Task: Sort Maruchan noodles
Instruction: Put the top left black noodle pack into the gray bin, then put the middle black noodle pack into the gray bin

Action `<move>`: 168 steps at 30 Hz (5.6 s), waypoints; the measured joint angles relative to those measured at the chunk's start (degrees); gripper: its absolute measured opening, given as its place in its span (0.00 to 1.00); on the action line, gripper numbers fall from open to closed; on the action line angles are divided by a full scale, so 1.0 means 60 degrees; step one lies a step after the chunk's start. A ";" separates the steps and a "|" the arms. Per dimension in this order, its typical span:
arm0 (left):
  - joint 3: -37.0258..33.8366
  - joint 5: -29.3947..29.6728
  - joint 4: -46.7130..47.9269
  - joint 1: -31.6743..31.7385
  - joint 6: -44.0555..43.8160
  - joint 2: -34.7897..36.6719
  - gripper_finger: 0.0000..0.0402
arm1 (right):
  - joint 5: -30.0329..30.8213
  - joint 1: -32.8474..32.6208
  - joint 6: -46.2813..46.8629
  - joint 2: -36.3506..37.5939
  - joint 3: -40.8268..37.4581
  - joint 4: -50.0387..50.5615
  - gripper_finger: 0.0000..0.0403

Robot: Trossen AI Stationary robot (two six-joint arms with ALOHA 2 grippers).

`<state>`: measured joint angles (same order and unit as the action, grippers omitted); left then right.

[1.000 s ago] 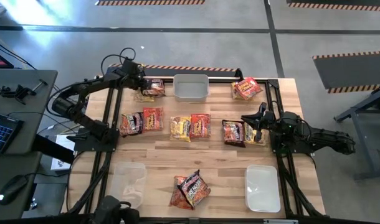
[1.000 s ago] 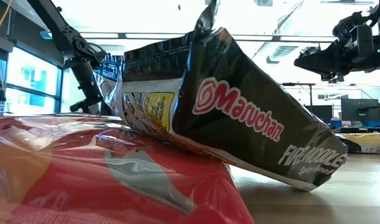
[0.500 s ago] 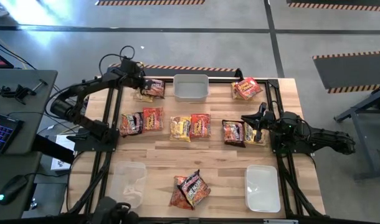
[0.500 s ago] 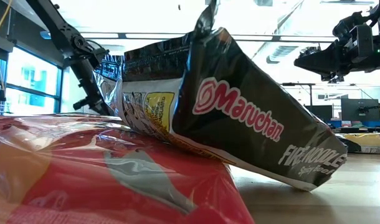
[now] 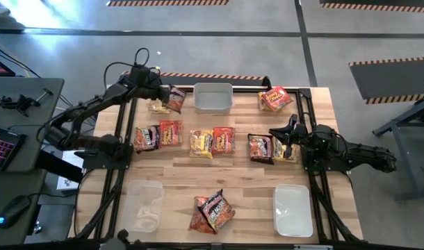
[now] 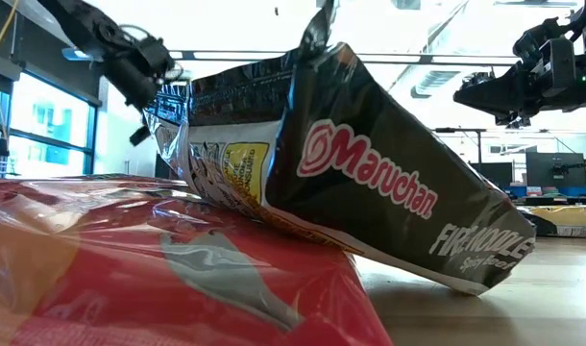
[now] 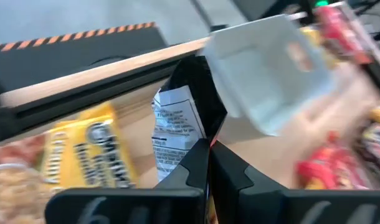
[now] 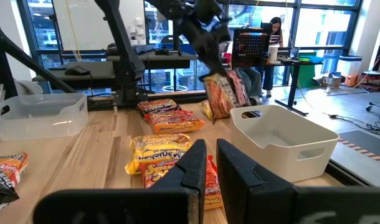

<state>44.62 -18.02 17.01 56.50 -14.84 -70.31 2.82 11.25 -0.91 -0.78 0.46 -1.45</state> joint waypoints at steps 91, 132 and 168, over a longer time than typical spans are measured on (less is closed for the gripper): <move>0.1958 -0.1174 0.0286 -0.5976 0.3360 -0.3876 0.65 | 0.0001 0.0004 0.0000 0.0001 0.0002 0.0002 0.06; 0.5086 -0.2684 0.4999 -0.5524 0.7447 -0.7055 0.25 | -0.0001 0.0003 0.0000 -0.0002 0.0002 0.0001 0.06; 0.5963 -0.3522 0.6201 -0.4846 0.6666 -0.7908 0.55 | -0.0002 0.0004 0.0000 0.0001 -0.0001 -0.0001 0.06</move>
<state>80.40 -39.15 54.22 27.42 25.16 -117.76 2.81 11.27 -0.91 -0.78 0.45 -1.45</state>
